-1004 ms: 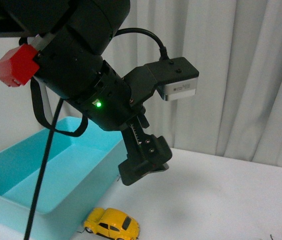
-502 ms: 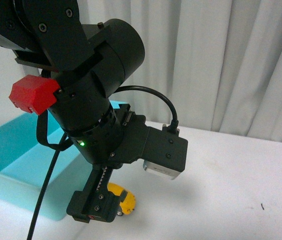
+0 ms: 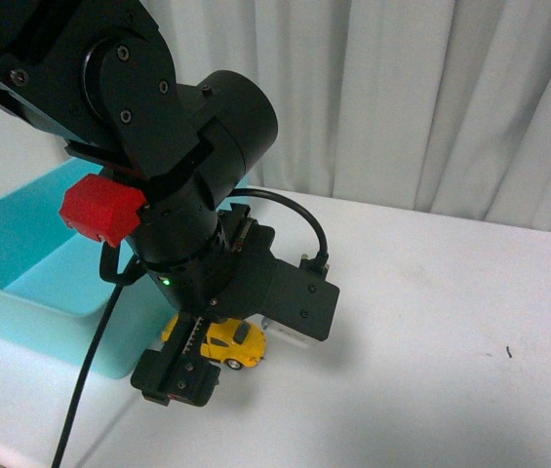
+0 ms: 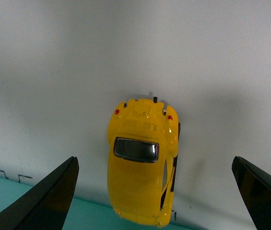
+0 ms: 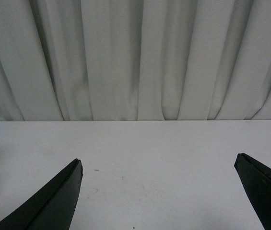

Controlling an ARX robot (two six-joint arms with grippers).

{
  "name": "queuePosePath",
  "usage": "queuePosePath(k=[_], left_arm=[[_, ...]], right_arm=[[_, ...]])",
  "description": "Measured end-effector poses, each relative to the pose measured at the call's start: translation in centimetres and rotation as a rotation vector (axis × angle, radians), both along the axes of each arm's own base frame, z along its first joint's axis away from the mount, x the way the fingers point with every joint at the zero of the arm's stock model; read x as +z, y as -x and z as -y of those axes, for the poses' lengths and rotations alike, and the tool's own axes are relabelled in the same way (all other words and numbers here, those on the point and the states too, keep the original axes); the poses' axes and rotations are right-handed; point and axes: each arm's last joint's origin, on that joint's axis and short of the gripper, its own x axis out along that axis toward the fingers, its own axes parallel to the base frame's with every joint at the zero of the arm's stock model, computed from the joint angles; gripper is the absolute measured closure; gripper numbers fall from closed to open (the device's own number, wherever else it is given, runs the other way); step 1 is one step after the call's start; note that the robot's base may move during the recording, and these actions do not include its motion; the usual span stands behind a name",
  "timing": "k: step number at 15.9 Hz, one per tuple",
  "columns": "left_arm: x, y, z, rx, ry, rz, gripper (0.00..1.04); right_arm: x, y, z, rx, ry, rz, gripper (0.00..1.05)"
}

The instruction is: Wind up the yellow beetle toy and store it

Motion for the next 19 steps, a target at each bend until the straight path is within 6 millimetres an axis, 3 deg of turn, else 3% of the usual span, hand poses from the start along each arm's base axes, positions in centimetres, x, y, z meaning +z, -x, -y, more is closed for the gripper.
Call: queuePosePath(k=[3, 8, 11, 13, 15, 19], left_arm=[[-1.3, -0.7, 0.0, -0.007, -0.038, -0.008, 0.08], [-1.8, -1.4, -0.1, -0.010, -0.064, 0.001, 0.55], [-1.2, -1.3, 0.2, 0.007, -0.046, -0.001, 0.67], [0.7, -0.8, 1.3, 0.029, 0.079, -0.023, 0.68], [4.3, -0.7, 1.9, 0.048, 0.188, 0.012, 0.68], [6.9, -0.6, 1.8, 0.069, 0.266, 0.023, 0.68]], right_arm=[[0.0, 0.0, 0.0, 0.000, 0.000, 0.000, 0.07], [0.0, 0.0, 0.0, 0.000, 0.000, 0.000, 0.07], [0.0, 0.0, 0.0, 0.000, 0.000, 0.000, 0.07], [0.0, 0.0, 0.0, 0.000, 0.000, 0.000, 0.07], [0.0, 0.0, 0.0, 0.000, 0.000, 0.000, 0.07], [0.0, 0.0, 0.0, 0.000, 0.000, 0.000, 0.07]])
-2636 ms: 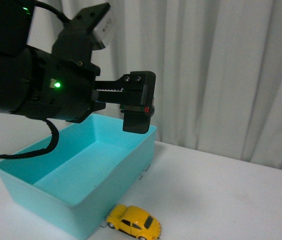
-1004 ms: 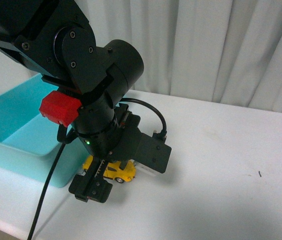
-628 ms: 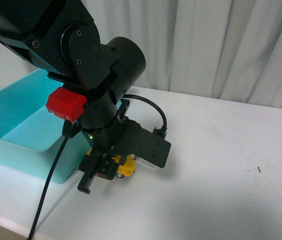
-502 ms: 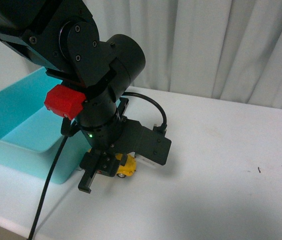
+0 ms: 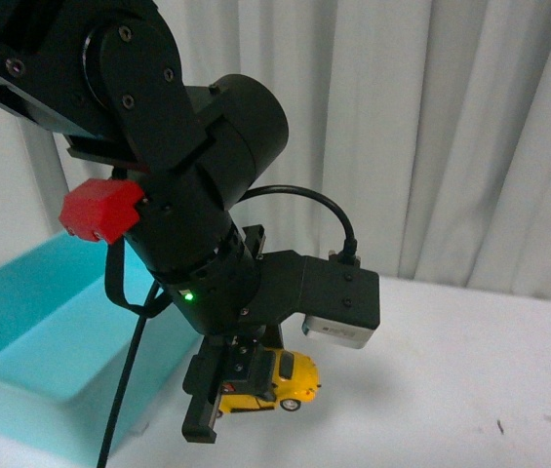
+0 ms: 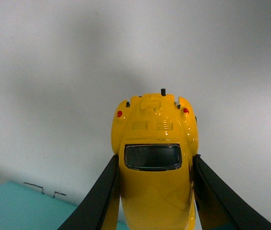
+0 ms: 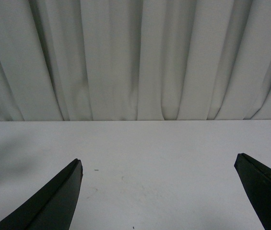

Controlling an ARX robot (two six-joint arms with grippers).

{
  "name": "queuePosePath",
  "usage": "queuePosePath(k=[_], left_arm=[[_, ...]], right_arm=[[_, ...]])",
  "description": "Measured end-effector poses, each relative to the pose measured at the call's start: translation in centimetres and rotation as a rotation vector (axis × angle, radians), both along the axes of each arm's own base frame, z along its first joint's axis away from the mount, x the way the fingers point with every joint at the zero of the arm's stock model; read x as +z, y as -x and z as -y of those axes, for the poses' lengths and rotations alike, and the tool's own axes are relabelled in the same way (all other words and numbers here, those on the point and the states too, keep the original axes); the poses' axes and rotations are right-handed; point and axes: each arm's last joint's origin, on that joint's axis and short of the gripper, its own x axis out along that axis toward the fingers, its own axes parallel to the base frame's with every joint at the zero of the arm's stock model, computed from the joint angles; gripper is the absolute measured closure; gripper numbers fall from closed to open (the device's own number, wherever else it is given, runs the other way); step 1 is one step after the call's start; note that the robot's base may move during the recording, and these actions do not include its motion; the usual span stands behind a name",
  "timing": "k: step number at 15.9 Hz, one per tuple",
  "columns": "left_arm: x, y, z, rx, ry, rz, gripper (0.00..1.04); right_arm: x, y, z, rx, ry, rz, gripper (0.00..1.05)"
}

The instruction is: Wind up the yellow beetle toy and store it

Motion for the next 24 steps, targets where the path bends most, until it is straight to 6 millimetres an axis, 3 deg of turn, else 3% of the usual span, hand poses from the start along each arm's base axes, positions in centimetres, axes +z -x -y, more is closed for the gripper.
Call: queuePosePath(k=[2, 4, 6, 8, 9, 11, 12, 16, 18, 21, 24], left_arm=[[1.9, 0.1, -0.4, 0.028, 0.070, -0.003, 0.68], [6.2, -0.3, -2.4, 0.114, 0.211, 0.027, 0.68], [10.7, -1.7, -6.4, 0.279, 0.315, 0.108, 0.68], [12.7, -3.2, -11.1, 0.508, 0.306, 0.193, 0.68], [12.7, -4.3, -13.5, 0.644, 0.268, 0.237, 0.68], [9.7, -5.8, -17.0, 0.907, 0.189, 0.219, 0.68], [8.0, -6.2, -17.5, 0.982, 0.151, 0.194, 0.68], [2.2, -8.2, -17.2, 1.118, 0.112, 0.143, 0.68], [-1.5, -8.5, -18.1, 1.166, 0.070, 0.107, 0.68], [-4.1, -8.6, -19.1, 1.200, 0.061, 0.121, 0.68], [-5.8, -8.8, -18.6, 1.182, 0.053, 0.107, 0.69]], right_arm=[[0.0, 0.0, 0.0, 0.000, 0.000, 0.000, 0.07], [0.0, 0.0, 0.0, 0.000, 0.000, 0.000, 0.07], [0.0, 0.0, 0.0, 0.000, 0.000, 0.000, 0.07], [0.0, 0.0, 0.0, 0.000, 0.000, 0.000, 0.07], [0.0, 0.0, 0.0, 0.000, 0.000, 0.000, 0.07], [0.0, 0.0, 0.0, 0.000, 0.000, 0.000, 0.07], [0.0, 0.0, 0.0, 0.000, 0.000, 0.000, 0.07], [0.0, 0.0, 0.0, 0.000, 0.000, 0.000, 0.07], [0.0, 0.0, 0.0, 0.000, 0.000, 0.000, 0.07], [0.0, 0.0, 0.0, 0.000, 0.000, 0.000, 0.07], [0.0, 0.0, 0.0, 0.000, 0.000, 0.000, 0.07]])
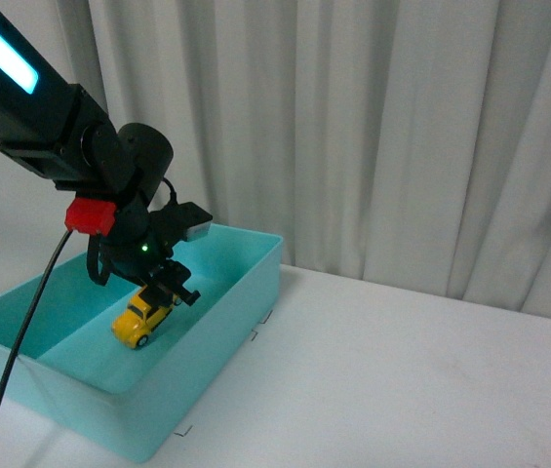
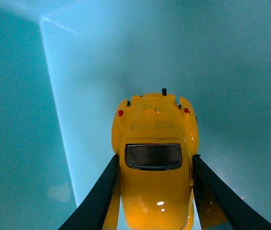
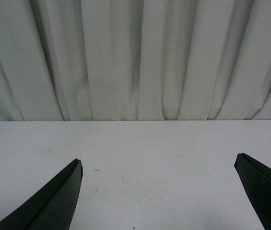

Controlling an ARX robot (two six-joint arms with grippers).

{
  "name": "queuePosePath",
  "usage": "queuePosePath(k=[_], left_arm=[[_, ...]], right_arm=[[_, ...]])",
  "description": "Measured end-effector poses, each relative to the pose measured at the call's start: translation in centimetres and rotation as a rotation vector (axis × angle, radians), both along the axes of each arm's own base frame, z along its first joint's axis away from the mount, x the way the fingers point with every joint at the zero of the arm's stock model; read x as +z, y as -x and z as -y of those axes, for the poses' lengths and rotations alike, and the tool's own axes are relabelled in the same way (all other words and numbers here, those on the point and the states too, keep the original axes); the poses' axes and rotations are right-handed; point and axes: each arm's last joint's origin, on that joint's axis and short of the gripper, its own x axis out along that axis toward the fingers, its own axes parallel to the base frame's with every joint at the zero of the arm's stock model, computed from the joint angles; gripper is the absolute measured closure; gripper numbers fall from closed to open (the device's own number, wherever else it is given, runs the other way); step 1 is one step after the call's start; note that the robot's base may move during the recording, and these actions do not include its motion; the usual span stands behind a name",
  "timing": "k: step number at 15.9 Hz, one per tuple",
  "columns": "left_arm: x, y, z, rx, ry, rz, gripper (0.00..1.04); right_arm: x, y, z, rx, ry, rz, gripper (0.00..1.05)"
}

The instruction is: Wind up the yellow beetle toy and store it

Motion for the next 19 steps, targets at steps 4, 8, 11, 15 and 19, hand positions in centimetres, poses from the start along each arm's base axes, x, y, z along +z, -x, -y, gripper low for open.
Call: queuePosePath(k=[4, 8, 11, 15, 19], left_arm=[[-0.7, 0.2, 0.3, -0.020, 0.008, -0.042, 0.33], [2.1, 0.4, 0.2, -0.010, 0.043, 0.028, 0.07], [12.1, 3.3, 0.4, -0.075, 0.105, 0.350, 0.07], [18.5, 12.0, 0.2, -0.125, 0.181, 0.656, 0.10], [17.2, 19.2, 4.0, -0.090, 0.374, 1.158, 0.56]], right_arm=[[0.0, 0.0, 0.0, 0.000, 0.000, 0.000, 0.07], [0.0, 0.0, 0.0, 0.000, 0.000, 0.000, 0.07], [0.0, 0.0, 0.0, 0.000, 0.000, 0.000, 0.07], [0.0, 0.0, 0.0, 0.000, 0.000, 0.000, 0.07], [0.0, 0.0, 0.0, 0.000, 0.000, 0.000, 0.07]])
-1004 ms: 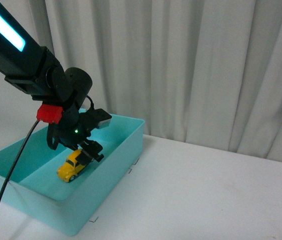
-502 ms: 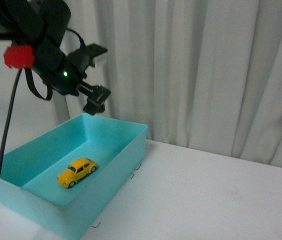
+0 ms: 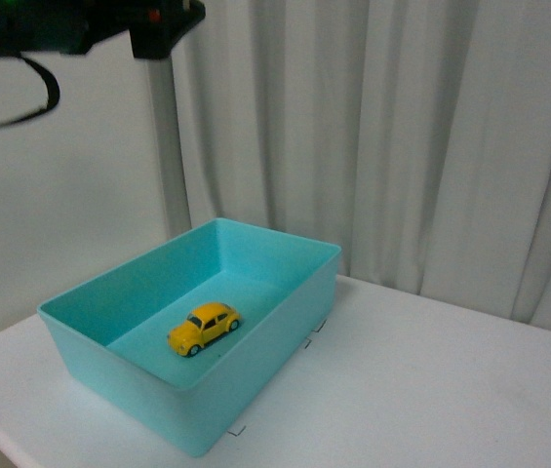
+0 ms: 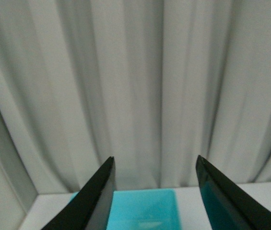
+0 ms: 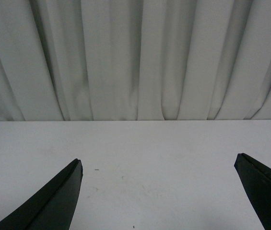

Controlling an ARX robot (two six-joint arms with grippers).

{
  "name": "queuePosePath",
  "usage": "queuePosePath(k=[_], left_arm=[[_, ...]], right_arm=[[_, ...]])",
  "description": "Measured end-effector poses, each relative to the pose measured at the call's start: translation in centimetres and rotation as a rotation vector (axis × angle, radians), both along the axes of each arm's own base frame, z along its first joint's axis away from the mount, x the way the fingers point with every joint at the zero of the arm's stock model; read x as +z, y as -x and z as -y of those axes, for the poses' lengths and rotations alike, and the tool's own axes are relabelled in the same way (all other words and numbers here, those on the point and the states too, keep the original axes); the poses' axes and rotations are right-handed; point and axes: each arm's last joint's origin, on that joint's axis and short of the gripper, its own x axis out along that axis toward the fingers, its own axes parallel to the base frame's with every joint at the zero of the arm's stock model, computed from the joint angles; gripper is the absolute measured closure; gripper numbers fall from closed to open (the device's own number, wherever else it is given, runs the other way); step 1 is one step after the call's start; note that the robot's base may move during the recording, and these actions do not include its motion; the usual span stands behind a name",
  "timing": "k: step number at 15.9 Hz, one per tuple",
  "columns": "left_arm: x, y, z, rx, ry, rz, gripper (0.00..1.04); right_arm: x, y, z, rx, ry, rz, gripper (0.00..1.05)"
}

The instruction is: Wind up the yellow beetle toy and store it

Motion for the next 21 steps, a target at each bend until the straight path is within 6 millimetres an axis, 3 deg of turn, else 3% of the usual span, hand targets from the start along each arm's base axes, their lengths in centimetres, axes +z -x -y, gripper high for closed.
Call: queuePosePath(k=[2, 4, 8, 11, 21], left_arm=[[-5.1, 2.0, 1.3, 0.003, 0.060, -0.096, 0.83], [-5.8, 4.0, 2.1, 0.008, 0.071, -0.049, 1.03], [-8.8, 6.9, 3.3, 0.010, 0.073, -0.072, 1.03], [-9.2, 7.8, 4.4, 0.002, 0.072, -0.056, 1.03], [-11.1, 10.5, 4.5, 0.008, 0.073, -0.065, 1.03]], right_arm=[[0.0, 0.0, 0.0, 0.000, 0.000, 0.000, 0.07], [0.0, 0.0, 0.0, 0.000, 0.000, 0.000, 0.07], [0.0, 0.0, 0.0, 0.000, 0.000, 0.000, 0.07], [0.0, 0.0, 0.0, 0.000, 0.000, 0.000, 0.07], [0.0, 0.0, 0.0, 0.000, 0.000, 0.000, 0.07]])
